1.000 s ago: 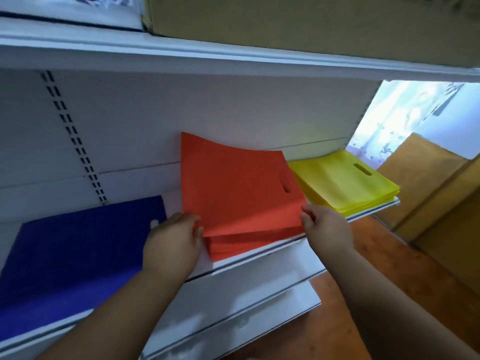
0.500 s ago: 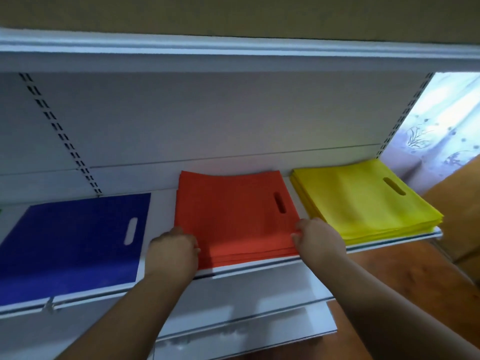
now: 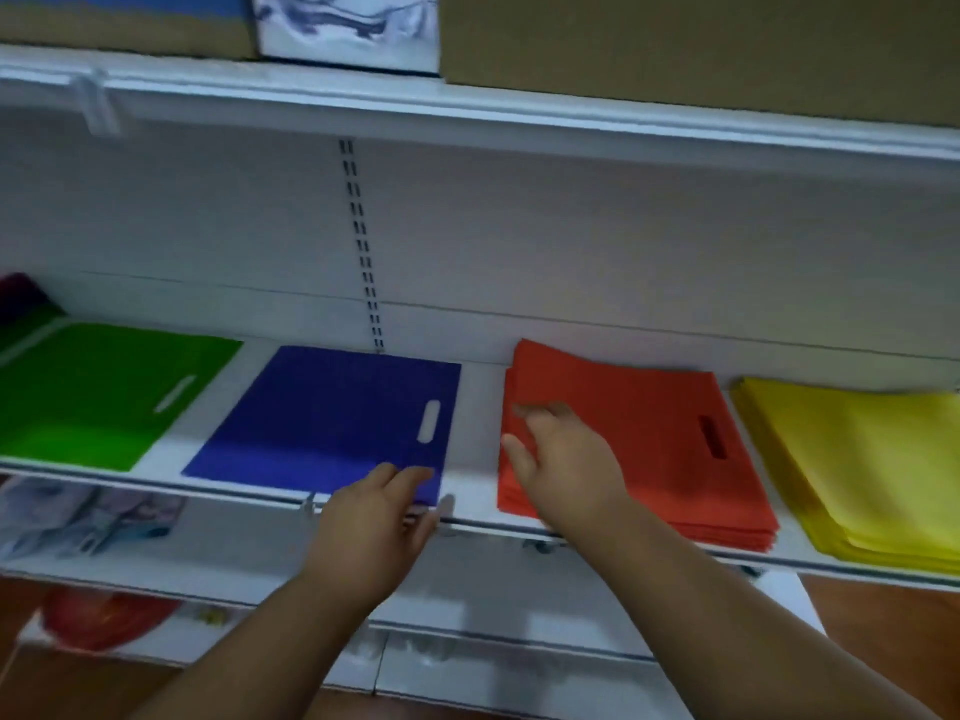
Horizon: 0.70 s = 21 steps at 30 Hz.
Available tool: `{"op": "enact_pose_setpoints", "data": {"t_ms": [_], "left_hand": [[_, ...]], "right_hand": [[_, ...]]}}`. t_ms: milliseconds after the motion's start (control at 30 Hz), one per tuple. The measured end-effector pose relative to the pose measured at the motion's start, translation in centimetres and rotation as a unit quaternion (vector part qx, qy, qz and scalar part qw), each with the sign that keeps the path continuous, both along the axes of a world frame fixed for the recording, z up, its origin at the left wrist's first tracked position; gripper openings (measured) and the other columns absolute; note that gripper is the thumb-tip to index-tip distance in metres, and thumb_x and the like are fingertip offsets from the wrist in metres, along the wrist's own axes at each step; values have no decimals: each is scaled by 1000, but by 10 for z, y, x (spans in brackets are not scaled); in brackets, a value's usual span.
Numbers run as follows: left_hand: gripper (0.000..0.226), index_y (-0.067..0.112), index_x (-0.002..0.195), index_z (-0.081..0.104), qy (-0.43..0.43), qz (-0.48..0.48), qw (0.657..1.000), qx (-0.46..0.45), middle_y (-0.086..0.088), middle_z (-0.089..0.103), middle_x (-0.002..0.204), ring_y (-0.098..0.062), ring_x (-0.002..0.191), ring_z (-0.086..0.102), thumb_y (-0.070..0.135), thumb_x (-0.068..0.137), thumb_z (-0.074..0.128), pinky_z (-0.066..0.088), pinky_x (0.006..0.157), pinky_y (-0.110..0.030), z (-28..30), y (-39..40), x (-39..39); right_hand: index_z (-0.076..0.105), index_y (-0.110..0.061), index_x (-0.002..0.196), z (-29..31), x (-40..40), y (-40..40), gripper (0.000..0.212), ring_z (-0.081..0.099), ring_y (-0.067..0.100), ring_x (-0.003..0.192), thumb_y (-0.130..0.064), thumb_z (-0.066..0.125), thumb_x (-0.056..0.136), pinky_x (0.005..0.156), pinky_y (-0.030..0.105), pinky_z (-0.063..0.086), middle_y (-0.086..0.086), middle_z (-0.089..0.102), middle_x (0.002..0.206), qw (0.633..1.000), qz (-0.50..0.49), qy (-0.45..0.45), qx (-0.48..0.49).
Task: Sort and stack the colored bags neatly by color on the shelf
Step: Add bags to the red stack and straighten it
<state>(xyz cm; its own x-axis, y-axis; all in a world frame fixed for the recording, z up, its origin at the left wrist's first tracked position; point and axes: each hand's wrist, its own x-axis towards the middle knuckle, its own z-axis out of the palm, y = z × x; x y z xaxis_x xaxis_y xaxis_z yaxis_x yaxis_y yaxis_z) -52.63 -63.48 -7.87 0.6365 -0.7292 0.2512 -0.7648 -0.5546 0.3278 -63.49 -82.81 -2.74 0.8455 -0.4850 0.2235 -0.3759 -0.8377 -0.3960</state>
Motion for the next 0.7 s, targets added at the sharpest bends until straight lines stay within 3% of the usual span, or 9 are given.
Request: {"op": "enact_pose_setpoints", "data": {"t_ms": [67,133,200,267,367,467,700], "left_hand": [[52,30,135,54,36,40,998,-10,4,62,103,-18,84,63,39,86,69,45,70,-30,4,51,15],[58,32,141,46,40,82,996,-22,6,62,103,-15,79,61,41,88,67,41,65,-27,8,109,30],[63,32,145,40,23,124,992,-25,9,62,95,-11,67,54,44,88,65,37,59,-25,12,168,48],[64,34,146,35,19,173,984,-24,12,61,93,-9,66,55,47,90,61,38,57,-26,18,223,66],[53,35,140,45,9,224,974,-20,10,64,103,-12,82,64,43,91,60,48,62,-28,23,300,84],[42,33,131,58,4,275,961,-20,8,62,106,-15,84,64,38,90,64,52,62,-31,27,361,94],[49,34,138,48,47,372,924,-80,13,64,106,-9,86,62,40,91,61,54,71,-30,18,426,165]], "right_hand": [[43,-22,144,3,32,43,50,58,27,108,-45,41,100,82,35,43,2,61,114,999,42,-16,27],[35,-26,148,4,66,93,54,58,28,110,-50,32,100,87,38,44,1,63,111,995,84,-27,55],[32,-28,150,5,99,146,51,57,27,113,-46,32,102,93,41,46,2,59,126,991,119,-26,59],[33,-27,150,8,132,197,48,58,27,108,-37,38,103,87,42,49,3,52,132,986,151,-47,49],[43,-24,144,13,176,267,46,59,29,97,-32,48,99,78,41,50,3,48,130,976,198,-81,42],[51,-22,141,19,211,326,46,61,24,90,-34,55,97,72,29,43,1,50,128,963,254,-81,32],[46,-28,143,26,307,397,49,47,6,76,-39,55,96,67,26,39,-8,57,108,943,325,-72,24]]}}
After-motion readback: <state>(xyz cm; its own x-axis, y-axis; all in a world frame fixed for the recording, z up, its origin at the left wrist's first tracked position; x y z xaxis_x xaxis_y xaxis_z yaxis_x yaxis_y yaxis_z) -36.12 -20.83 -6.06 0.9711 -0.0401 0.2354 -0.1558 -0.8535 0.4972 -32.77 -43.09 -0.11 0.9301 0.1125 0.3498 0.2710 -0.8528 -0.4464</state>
